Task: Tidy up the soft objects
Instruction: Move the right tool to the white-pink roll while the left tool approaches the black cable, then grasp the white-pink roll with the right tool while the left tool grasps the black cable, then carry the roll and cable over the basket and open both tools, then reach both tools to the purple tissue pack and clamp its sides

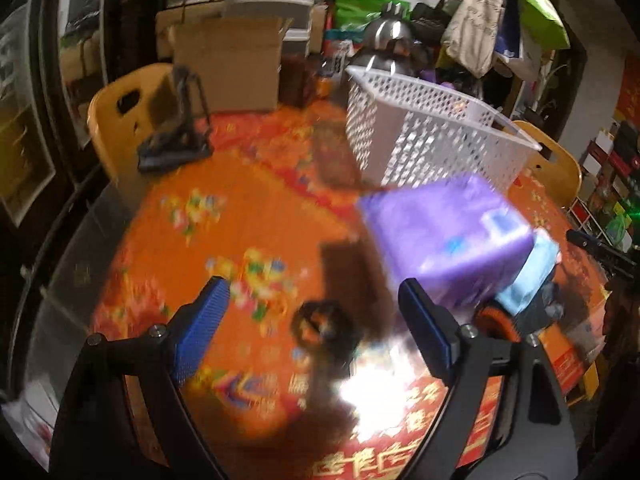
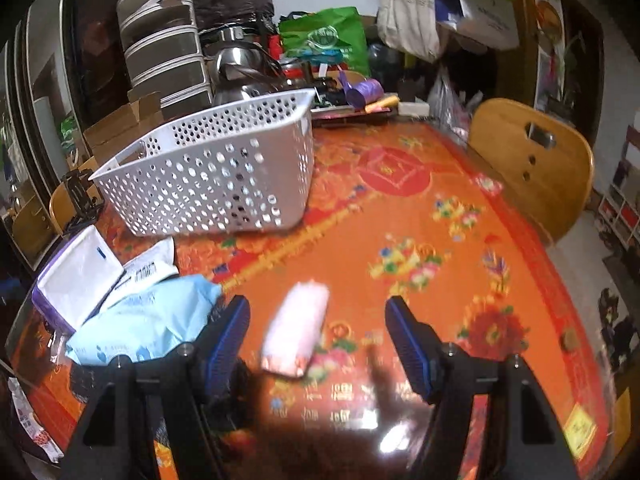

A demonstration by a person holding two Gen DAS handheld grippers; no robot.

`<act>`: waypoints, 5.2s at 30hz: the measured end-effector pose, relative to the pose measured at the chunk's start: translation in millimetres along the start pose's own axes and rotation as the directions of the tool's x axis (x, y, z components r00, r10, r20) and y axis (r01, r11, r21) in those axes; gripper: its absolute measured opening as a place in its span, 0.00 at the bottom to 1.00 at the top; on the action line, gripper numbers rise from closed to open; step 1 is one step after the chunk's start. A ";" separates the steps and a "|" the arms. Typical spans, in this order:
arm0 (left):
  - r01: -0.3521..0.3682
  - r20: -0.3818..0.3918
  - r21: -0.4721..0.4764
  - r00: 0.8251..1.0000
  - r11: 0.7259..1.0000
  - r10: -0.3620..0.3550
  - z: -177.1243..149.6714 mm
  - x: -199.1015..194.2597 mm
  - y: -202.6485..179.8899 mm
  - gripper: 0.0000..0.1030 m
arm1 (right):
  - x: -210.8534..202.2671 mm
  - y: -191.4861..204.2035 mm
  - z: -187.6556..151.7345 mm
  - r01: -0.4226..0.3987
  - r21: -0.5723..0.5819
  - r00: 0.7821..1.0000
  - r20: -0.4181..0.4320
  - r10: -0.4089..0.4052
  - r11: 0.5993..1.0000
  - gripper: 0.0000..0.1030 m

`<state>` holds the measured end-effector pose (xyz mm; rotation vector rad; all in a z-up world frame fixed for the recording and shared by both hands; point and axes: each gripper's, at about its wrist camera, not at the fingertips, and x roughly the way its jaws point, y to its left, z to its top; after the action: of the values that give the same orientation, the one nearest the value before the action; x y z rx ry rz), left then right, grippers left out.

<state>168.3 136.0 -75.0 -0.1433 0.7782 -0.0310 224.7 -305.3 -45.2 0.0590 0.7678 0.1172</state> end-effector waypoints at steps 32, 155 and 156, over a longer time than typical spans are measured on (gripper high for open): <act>0.061 -0.076 0.015 0.995 0.998 -0.059 -26.6 59.6 -18.9 0.21 | 51.1 16.1 -14.3 -0.067 -0.005 0.986 -0.152 0.065 0.998 0.27; 0.179 0.114 0.052 0.976 0.983 -0.184 -3.7 -9.9 -45.8 0.85 | -18.1 98.9 -15.9 -0.164 -0.144 0.983 0.060 0.174 0.976 0.66; 0.185 0.112 0.054 0.975 0.981 -0.190 -7.3 -8.8 -45.4 0.85 | -19.2 105.0 -19.4 -0.172 -0.160 0.981 0.060 0.184 0.972 0.66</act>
<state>158.1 90.9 -67.6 -0.1755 0.6447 -0.2167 188.7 -203.4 -35.8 -0.0147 0.6762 0.3433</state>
